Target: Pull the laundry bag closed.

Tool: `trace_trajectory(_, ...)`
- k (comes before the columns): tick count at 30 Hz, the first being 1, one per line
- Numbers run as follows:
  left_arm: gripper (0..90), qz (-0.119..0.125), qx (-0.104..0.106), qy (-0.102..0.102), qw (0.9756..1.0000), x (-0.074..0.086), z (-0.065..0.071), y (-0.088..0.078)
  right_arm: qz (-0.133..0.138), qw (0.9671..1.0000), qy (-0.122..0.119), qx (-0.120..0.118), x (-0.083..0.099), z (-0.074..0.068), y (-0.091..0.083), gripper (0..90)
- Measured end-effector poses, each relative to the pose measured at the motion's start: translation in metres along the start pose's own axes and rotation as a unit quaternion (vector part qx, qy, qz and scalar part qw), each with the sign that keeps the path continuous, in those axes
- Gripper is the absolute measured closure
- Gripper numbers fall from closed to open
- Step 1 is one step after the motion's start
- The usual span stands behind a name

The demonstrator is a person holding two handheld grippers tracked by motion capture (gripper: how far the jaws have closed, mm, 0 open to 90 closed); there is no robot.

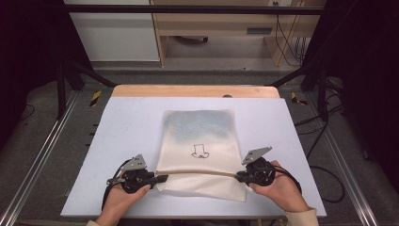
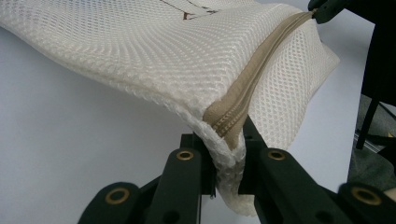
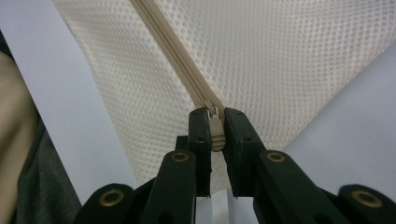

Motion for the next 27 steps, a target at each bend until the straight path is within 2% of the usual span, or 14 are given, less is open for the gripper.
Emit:
trace_trajectory(12,82.5,-0.001,-0.001,0.001,1.0,0.0,-0.001,-0.001,-0.002,0.9999,0.015,0.001,0.011,0.006,0.0,81.8)
trace_trajectory(22,82.6,0.002,-0.001,-0.001,1.0,-0.001,-0.001,-0.002,-0.016,0.9996,0.025,-0.001,0.019,0.008,0.003,81.8)
trace_trajectory(27,82.6,0.002,0.0,-0.001,1.0,-0.001,0.0,-0.002,-0.01,0.9996,0.026,-0.001,0.021,0.009,0.002,81.8)
Point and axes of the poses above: each handheld gripper's, and its own axes: y roughly forward along the jaws, x roughly out of its underside, z roughly to its right, the point moved 5 cm from there along y, roughly forward along the jaws, and after that the axes turned 13 degrees about x, right-handed, at the moved point
